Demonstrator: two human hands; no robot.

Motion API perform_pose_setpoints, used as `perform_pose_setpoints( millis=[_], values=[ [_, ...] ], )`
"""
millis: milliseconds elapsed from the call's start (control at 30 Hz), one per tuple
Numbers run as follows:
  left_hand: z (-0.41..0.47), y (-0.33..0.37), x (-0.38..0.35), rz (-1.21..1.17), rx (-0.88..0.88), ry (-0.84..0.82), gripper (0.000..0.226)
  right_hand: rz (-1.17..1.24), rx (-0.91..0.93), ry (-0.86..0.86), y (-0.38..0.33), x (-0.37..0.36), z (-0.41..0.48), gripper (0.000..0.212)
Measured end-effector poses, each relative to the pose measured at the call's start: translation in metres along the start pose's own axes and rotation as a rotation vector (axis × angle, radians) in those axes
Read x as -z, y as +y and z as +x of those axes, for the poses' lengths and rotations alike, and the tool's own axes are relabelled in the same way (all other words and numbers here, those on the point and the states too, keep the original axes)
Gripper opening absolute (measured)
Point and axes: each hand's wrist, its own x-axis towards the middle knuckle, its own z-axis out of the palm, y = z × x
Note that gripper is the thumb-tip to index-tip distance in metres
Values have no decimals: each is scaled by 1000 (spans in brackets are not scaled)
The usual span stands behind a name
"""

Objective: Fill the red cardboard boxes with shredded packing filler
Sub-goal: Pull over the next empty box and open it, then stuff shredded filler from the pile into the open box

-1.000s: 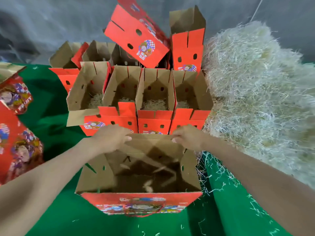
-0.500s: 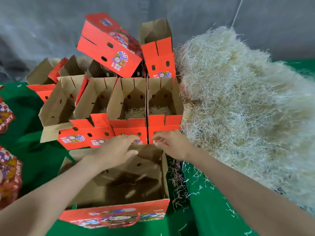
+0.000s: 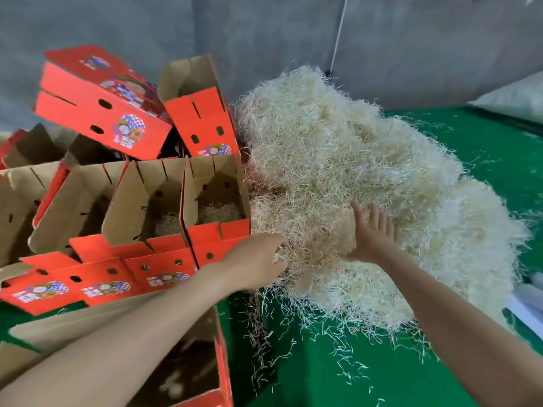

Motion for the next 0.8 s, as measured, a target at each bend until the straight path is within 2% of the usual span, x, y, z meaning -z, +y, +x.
perform_pose_setpoints(
  millis=[100, 200, 267, 333, 400, 433, 467, 500, 533, 600, 633, 667, 733, 800],
  values=[
    [15, 2, -6, -93, 48, -46, 43, 167, 26, -25, 16, -18, 9, 138],
    [32, 3, -8, -149, 72, -17, 52, 240, -8, -112, 11, -29, 18, 123],
    [47, 3, -8, -217, 108, 22, 63, 161, -2, -147, 5, -26, 23, 85],
    [61, 3, -7, -328, 159, 79, 80, 179, 38, -64, -3, -11, 28, 38],
    [74, 3, -8, -433, 178, 104, 108, 367, 116, 1, -16, 8, 31, 11],
    [80, 4, -9, -449, 170, 80, 123, 512, 148, 9, -26, 19, 28, 5],
    [85, 6, -11, -445, 151, 41, 134, 657, 176, -14, -35, 28, 23, 3],
    [89, 8, -13, -447, 134, -2, 139, 777, 193, -48, -44, 34, 17, 11],
    [93, 9, -16, -474, 128, -49, 141, 853, 197, -83, -53, 39, 12, 21],
    [103, 10, -20, -597, 160, -74, 142, 957, 216, -127, -62, 43, 3, 24],
    [106, 11, -21, -675, 206, -24, 134, 1006, 228, -172, -63, 46, 1, 27],
    [110, 11, -21, -760, 252, 66, 112, 1043, 246, -247, -60, 52, 0, 32],
    [116, 9, -19, -871, 338, 236, 46, 1081, 317, -391, -44, 67, 4, 36],
    [119, -1, -14, -998, 422, 321, 37, 1054, 366, -340, -22, 82, 16, 32]
  ],
)
